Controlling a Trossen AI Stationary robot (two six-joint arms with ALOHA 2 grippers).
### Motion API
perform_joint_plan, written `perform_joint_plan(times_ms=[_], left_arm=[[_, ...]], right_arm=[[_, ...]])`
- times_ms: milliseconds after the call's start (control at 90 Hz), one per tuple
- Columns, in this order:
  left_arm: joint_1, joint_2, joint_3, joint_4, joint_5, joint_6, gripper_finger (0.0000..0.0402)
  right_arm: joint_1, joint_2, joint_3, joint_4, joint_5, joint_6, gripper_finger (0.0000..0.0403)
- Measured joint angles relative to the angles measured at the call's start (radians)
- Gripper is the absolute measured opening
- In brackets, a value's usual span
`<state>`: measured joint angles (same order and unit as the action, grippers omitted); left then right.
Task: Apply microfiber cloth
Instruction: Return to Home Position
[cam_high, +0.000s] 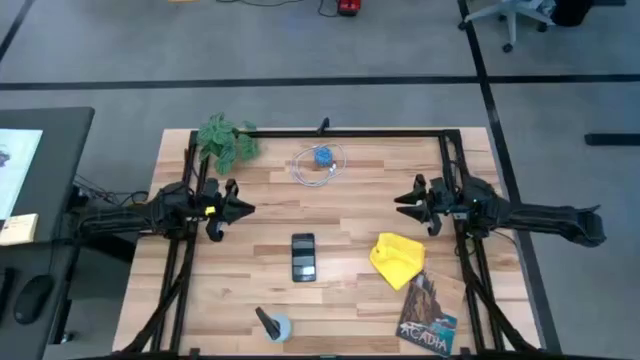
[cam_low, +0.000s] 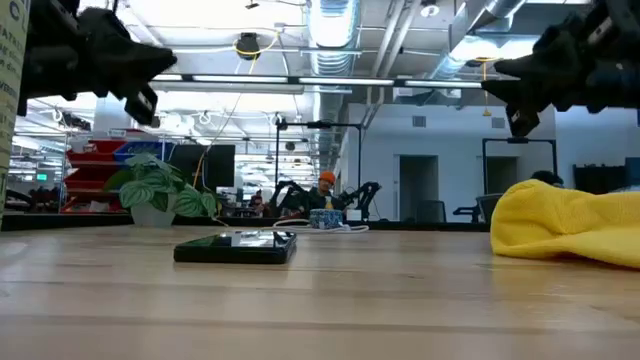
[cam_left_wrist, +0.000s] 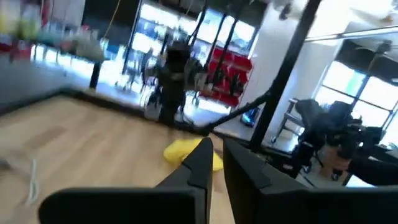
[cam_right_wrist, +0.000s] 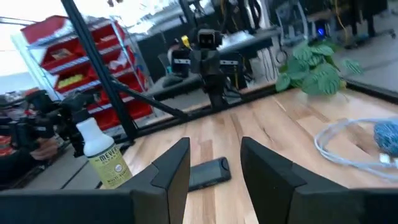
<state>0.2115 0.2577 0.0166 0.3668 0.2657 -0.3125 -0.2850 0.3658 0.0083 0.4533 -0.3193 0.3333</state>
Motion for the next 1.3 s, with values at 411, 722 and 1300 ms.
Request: perform_joint_plan(times_ms=[411,722,1300], left_arm=[[0.007,0.004,-0.003,-0.157,-0.174,0.120,0.0014],[0.006,0.024,0.003,-0.341,-0.200,0.107,0.0014],[-0.091,-0.258,0.011,-0.373,-0.202,0.254,0.0014]], right_arm=[[0.003,0.000,0.000,-0.131,0.142,0.115,0.0127],[0.003,0.000,-0.001,-0.269,0.141,0.145,0.0127],[0.003,0.000,-0.002,-0.406,0.143,0.147,0.0127]])
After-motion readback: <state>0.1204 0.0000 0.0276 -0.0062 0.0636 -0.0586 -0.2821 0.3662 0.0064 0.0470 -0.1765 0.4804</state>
